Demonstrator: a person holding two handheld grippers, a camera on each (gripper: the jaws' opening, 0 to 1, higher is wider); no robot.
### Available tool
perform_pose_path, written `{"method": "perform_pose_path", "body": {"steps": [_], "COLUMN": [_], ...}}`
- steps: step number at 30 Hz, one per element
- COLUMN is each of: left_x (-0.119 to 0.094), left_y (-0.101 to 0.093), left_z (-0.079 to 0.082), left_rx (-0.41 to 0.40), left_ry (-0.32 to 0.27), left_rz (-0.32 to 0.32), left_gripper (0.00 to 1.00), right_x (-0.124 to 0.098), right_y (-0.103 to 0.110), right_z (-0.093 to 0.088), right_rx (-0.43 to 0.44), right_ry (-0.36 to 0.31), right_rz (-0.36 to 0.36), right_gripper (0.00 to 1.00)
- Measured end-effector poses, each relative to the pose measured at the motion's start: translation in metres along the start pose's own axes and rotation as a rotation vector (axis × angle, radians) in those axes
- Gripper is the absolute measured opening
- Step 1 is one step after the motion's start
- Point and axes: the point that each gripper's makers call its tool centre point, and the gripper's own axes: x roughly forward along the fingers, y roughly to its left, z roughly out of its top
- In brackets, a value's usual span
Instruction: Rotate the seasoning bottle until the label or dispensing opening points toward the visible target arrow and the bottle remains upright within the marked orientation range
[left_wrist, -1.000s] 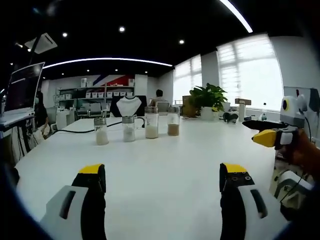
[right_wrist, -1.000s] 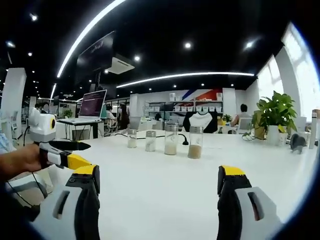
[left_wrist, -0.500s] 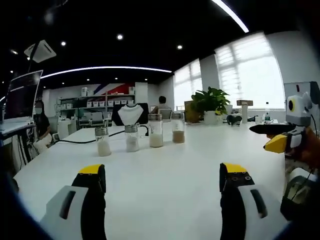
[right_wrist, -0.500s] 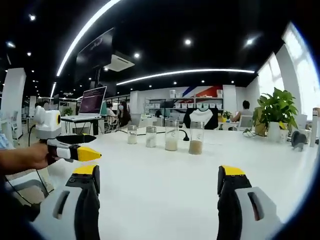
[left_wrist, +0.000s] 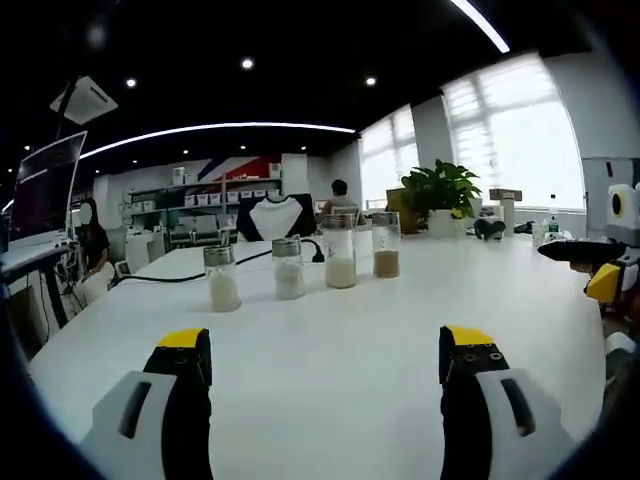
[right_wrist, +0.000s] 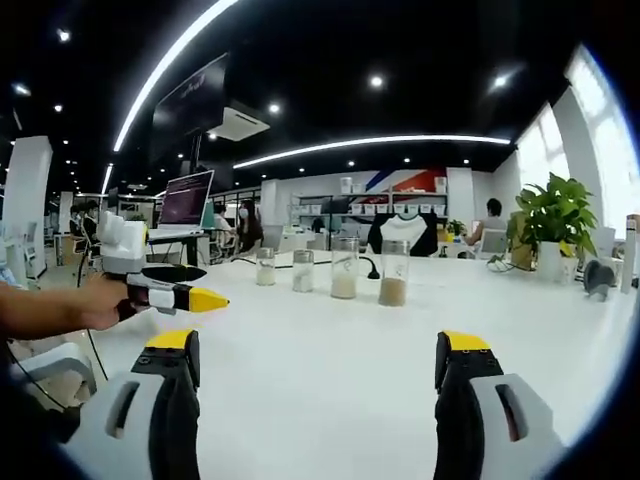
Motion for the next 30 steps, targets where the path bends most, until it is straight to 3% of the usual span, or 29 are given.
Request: {"method": "perform_pose_path", "body": {"steps": [15,30], "left_x": [0.032,0.06], "left_y": [0.034,0.062], "left_z": [-0.001,0.0], "left_rx": [0.053,0.016], "left_ry": [0.024,0.007], "left_rz": [0.039,0.077], "left_gripper": [0.98,0.95], "right_x": [0.0,0.003], "right_y": [0.002,0.008], "right_z": [0.001,-0.002], "right_rx": [0.009,0.008], "right_ry": [-0.003,0.004], "right_rz": [0.011,0.025], "right_gripper": [1.0,1.0]}}
